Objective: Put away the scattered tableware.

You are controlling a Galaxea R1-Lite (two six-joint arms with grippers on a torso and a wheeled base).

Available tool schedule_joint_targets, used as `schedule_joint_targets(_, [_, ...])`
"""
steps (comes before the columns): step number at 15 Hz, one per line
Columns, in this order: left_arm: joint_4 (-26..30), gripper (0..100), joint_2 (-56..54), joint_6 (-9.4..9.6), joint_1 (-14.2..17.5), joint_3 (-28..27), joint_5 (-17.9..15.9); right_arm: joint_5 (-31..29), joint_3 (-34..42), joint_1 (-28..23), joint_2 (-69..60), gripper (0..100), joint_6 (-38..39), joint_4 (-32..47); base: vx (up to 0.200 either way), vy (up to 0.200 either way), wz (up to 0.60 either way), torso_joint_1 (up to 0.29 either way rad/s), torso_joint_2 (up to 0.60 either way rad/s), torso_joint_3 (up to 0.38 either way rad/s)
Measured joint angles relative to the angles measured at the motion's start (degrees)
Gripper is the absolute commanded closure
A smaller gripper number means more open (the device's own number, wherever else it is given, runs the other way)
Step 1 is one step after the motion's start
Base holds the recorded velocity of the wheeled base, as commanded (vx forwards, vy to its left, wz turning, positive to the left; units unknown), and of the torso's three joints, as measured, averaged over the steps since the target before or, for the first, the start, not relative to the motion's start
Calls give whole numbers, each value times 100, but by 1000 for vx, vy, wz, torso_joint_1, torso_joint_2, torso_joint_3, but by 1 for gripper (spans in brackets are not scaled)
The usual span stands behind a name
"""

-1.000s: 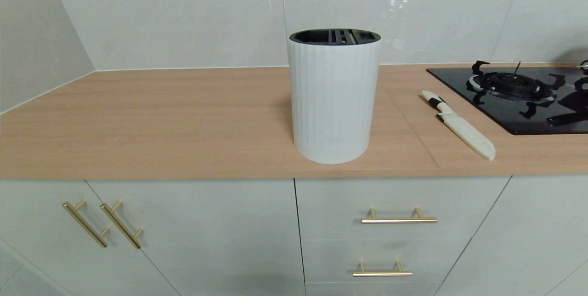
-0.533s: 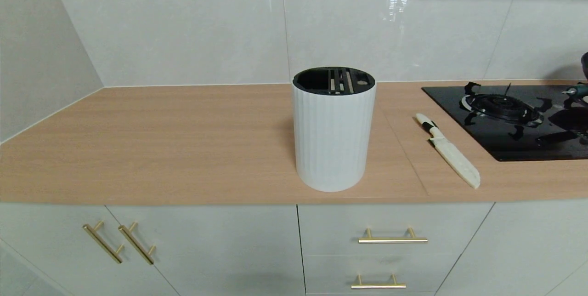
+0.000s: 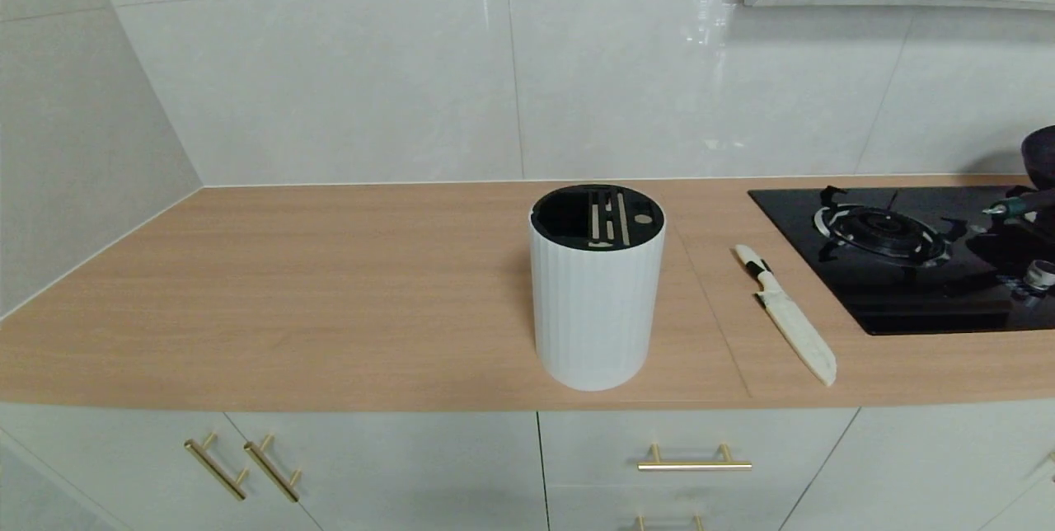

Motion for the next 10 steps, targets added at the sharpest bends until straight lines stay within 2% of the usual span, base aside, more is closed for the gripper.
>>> schedule_joint_targets(7, [-2,0,0,0,0,0,2,0,0,5,0,0,0,0,0,0,0,269,-580,-308])
schedule_joint_targets(10, [0,0,0,-2,0,0,2,2,0,2,0,0,0,0,0,0,0,225,-442,-242])
